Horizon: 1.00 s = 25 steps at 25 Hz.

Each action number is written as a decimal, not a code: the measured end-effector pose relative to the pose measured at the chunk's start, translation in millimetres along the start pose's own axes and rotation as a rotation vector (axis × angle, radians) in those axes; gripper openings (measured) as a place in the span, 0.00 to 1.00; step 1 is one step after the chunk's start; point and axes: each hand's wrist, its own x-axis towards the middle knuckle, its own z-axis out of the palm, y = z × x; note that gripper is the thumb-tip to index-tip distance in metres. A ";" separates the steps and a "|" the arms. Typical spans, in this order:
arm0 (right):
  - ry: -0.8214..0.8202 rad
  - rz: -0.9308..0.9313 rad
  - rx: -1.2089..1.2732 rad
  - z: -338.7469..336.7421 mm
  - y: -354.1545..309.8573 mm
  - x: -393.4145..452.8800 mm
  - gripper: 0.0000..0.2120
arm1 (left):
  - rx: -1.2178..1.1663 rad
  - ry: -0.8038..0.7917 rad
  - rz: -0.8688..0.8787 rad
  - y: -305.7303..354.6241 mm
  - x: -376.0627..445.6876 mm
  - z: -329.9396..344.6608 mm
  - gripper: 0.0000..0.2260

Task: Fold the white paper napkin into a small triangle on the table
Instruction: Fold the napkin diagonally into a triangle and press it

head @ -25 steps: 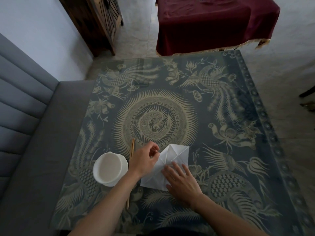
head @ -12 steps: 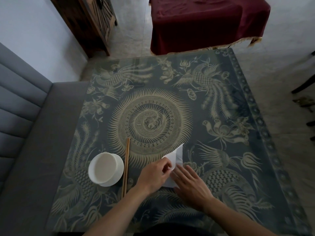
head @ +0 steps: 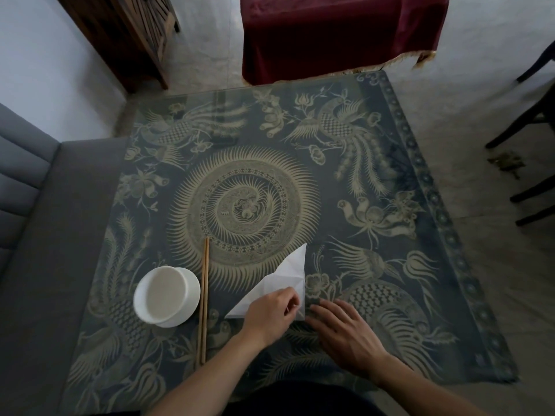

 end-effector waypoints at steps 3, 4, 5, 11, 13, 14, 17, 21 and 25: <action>-0.030 0.012 0.002 -3.6 -2.8 1.3 0.22 | 0.037 -0.018 0.025 1.1 -3.3 4.1 0.04; -0.037 0.014 0.003 -4.8 -3.1 1.7 0.23 | 0.044 -0.021 0.032 2.0 -4.1 5.4 0.04; -0.037 0.015 0.004 -5.4 -3.0 2.2 0.23 | 0.046 -0.020 0.037 3.1 -4.6 6.5 0.04; -0.039 0.015 0.004 -5.3 -1.4 3.1 0.23 | 0.023 -0.055 0.064 2.1 -9.9 4.3 0.06; -0.027 0.013 0.014 -6.5 0.2 3.2 0.21 | -0.011 -0.005 0.061 -4.0 -14.1 -0.4 0.08; -0.007 0.010 0.024 -7.4 1.0 4.1 0.20 | -0.011 0.054 0.074 -8.7 -16.1 -3.2 0.07; 0.085 0.058 0.065 -14.7 -0.1 17.3 0.15 | 0.091 0.211 0.146 -28.7 -25.4 -11.4 0.07; 0.131 0.241 0.042 -32.0 -6.0 69.7 0.21 | 0.243 0.230 0.128 -53.5 -47.0 -10.4 0.17; -0.115 0.216 -0.049 -34.8 -2.2 110.5 0.30 | 0.334 0.107 0.125 -65.1 -72.3 4.8 0.25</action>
